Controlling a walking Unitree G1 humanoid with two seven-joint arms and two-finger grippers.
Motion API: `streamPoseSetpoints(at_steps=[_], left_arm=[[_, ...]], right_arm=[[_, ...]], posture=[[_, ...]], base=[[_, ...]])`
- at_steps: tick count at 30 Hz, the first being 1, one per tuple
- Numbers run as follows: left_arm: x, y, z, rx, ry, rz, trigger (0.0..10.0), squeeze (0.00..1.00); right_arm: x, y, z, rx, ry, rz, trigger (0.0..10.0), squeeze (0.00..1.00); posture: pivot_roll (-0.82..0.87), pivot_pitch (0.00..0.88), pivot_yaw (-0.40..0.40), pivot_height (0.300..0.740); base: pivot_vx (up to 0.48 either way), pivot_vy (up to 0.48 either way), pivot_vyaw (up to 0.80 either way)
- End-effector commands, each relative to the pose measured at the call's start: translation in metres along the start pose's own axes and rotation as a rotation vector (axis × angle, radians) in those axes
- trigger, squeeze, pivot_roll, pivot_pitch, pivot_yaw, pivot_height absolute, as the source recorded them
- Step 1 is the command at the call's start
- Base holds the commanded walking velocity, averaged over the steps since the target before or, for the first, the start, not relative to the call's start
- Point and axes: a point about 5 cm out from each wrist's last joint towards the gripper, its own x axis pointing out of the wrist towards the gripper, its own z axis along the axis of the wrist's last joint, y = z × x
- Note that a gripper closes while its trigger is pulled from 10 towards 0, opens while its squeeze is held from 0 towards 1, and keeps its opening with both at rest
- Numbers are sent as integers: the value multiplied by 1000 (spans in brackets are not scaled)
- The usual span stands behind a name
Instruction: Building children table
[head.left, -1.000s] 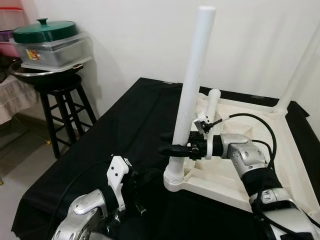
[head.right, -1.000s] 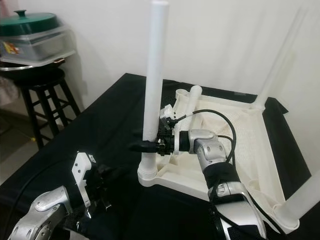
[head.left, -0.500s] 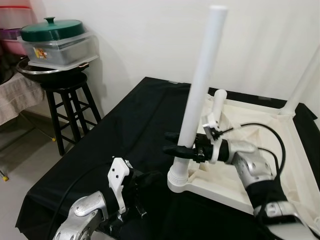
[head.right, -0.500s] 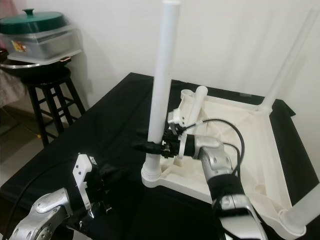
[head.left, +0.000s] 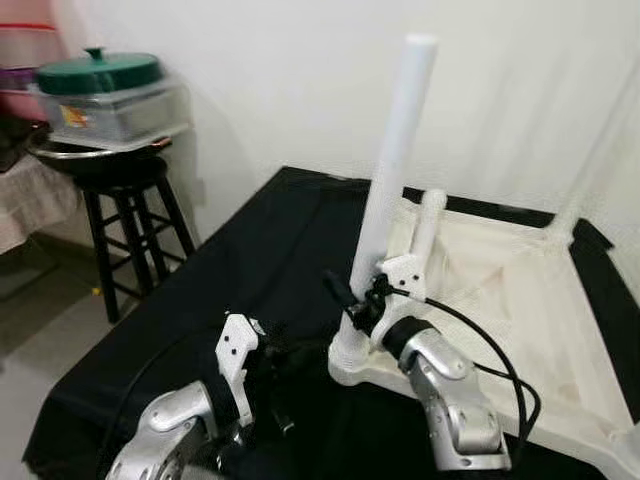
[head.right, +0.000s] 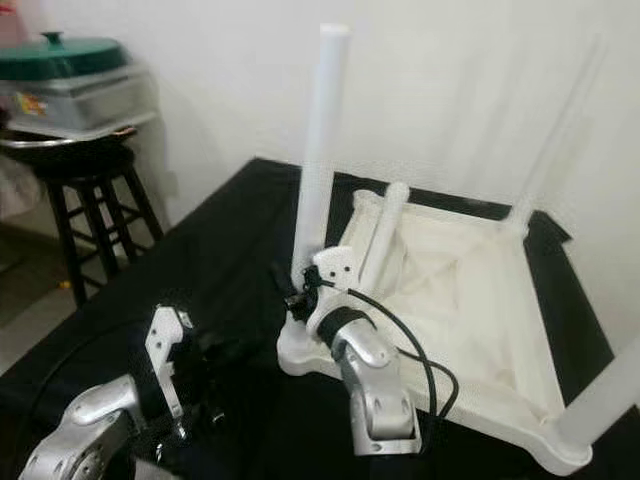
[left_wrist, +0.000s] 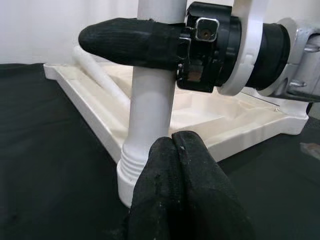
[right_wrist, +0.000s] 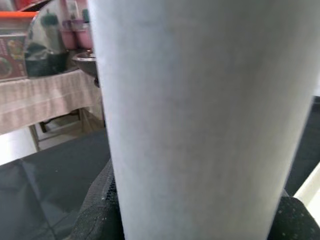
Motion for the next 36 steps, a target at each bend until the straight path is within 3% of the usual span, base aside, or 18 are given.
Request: streamPoseSetpoints(at_steps=[1, 3, 4, 5, 8, 9, 11, 13, 14, 16, 17, 20, 28, 29, 30, 31, 32, 36], left_arm=[[-1, 1, -1, -7, 12, 4, 10000, 0], [-1, 1, -1, -7, 12, 4, 10000, 0], [-1, 1, -1, -6, 7, 12, 10000, 0], [-1, 1, -1, -6, 3, 17, 10000, 0], [-1, 1, 0, -7, 2, 17, 10000, 0], [0, 1, 0, -9, 2, 14, 10000, 0], [0, 2, 0, -9, 3, 13, 10000, 0], [0, 2, 0, -9, 3, 13, 10000, 0], [1, 2, 0, -9, 3, 12, 10000, 0], [1, 2, 0, -9, 3, 11, 10000, 0], [2, 2, 0, -9, 3, 12, 10000, 0], [4, 2, 0, -10, 3, 14, 10000, 0], [5, 1, -1, -8, 4, 17, 10000, 0], [5, 1, -1, -8, 4, 18, 10000, 0], [5, 1, -1, -8, 4, 18, 10000, 0], [5, 1, -1, -8, 4, 18, 10000, 0], [5, 1, -1, -10, 4, 19, 10000, 0], [5, 1, -1, -10, 3, 20, 10000, 0]], right_arm=[[-6, -8, -24, 13, 126, -52, 0, 0], [-6, -8, -24, 13, 126, -52, 0, 0], [-7, -7, -23, 15, 131, -38, 9529, 639], [-6, -4, -20, 43, 123, 10, 10000, 1000], [-3, -1, -15, 65, 102, 107, 10000, 1000], [0, 11, 6, 66, 23, 374, 10000, 1000], [-2, 16, 14, 40, -1, 474, 10000, 1000], [-2, 16, 14, 40, -1, 474, 10000, 1000], [-6, 14, 25, -62, -31, 636, 10000, 961], [-7, 12, 26, -86, -33, 662, 10000, 961], [-1, 2, 27, -95, -8, 728, 10000, 0], [16, -17, 29, -27, 48, 821, 10000, 0], [29, -24, 28, -3, 84, 877, 10000, 0], [32, -26, 29, 10, 90, 891, 5843, 0], [33, -27, 30, 20, 95, 910, 4510, 0], [33, -27, 30, 20, 95, 910, 4510, 0], [34, -29, 30, 21, 97, 930, 0, 0], [35, -31, 30, 25, 89, 936, 0, 0]], posture=[[-59, 0, -56, 740], [-59, 0, -56, 740], [-60, 0, -57, 740], [-60, 0, -55, 740], [-62, 0, -50, 740], [-61, 0, -49, 740], [-61, 0, -44, 740], [-61, 0, -44, 740], [-50, 0, -47, 740], [-50, 0, -47, 740], [-41, 0, -51, 740], [-30, 0, -59, 740], [-12, 0, -68, 740], [-10, 0, -69, 740], [-9, 0, -69, 740], [-9, 0, -69, 740], [-10, 0, -71, 740], [-10, 0, -71, 740]], base=[[0, 0, 0], [0, 0, 0], [0, 0, 0], [0, 0, 0], [0, 0, 0], [0, 0, 0], [0, 0, 0], [0, 0, 0], [0, 0, 0], [0, 0, 0], [0, 0, 0], [0, 0, 0], [0, 0, 0], [0, 0, 0], [0, 0, 0], [0, 0, 0], [0, 0, 0], [0, 0, 0]])
